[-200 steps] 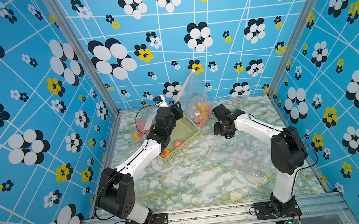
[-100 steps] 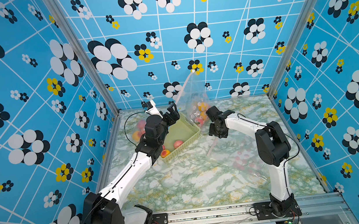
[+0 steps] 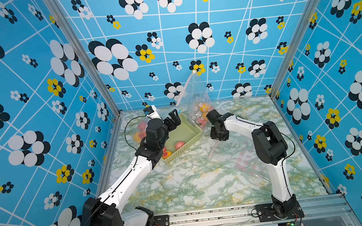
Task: Place the peach in a zip-top bag and seal the zipper
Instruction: Pick up the zipper food storage bag at the center of the board.
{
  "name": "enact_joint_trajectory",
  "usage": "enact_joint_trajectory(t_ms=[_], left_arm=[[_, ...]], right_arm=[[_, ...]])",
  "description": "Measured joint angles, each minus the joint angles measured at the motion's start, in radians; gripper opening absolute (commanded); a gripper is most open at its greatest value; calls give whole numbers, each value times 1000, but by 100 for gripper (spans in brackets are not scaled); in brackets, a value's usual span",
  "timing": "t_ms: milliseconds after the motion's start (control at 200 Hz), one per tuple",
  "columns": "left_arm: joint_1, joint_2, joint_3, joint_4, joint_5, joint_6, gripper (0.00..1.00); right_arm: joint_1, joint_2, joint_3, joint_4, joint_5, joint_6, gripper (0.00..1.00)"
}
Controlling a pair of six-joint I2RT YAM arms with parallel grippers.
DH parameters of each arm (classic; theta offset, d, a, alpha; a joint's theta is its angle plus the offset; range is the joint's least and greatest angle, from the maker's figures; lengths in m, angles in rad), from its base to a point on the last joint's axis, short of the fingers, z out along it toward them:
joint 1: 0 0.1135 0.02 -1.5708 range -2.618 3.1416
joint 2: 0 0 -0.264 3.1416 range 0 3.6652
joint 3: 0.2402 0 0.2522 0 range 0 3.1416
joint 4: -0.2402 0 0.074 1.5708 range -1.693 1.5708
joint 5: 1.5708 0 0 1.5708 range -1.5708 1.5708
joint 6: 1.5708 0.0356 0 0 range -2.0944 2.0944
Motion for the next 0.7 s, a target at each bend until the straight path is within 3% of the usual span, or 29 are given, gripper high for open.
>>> enact_joint_trajectory(t_ms=[395, 700], left_arm=[[1, 0, -5, -28, 0, -1, 100], [1, 0, 0, -81, 35, 13, 97]], right_arm=[[-5, -69, -124, 84, -18, 8, 4], [-8, -137, -212, 145, -69, -4, 0]])
